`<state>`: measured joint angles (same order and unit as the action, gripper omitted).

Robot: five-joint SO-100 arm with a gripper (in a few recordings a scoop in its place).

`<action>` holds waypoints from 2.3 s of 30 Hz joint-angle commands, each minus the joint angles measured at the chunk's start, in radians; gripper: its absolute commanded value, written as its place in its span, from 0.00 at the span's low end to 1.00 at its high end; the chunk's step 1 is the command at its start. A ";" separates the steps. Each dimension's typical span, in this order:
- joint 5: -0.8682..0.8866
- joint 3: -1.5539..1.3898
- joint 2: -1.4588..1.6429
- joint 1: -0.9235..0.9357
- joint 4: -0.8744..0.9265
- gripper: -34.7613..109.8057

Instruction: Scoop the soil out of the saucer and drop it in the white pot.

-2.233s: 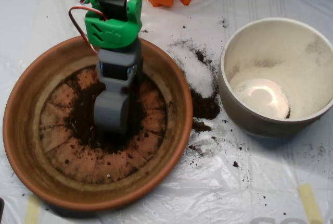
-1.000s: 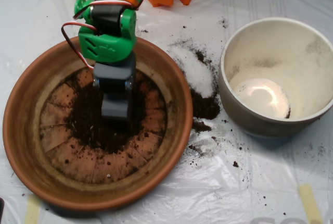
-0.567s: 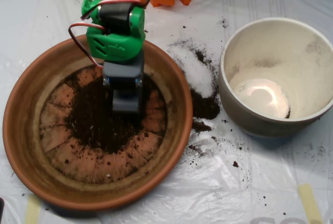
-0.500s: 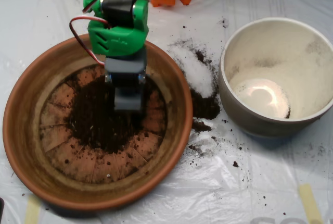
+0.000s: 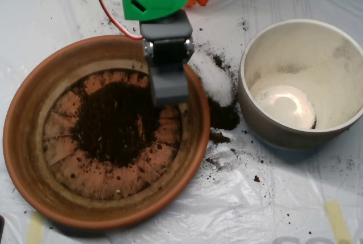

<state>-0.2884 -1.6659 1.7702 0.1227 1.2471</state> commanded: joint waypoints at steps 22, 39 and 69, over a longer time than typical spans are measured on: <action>-0.032 0.689 -0.184 -0.489 0.261 0.24; 0.002 0.611 -0.156 -0.554 0.276 0.51; 0.163 0.446 -0.193 0.049 0.143 0.52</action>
<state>-0.1089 -1.1582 1.5478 0.0982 1.4389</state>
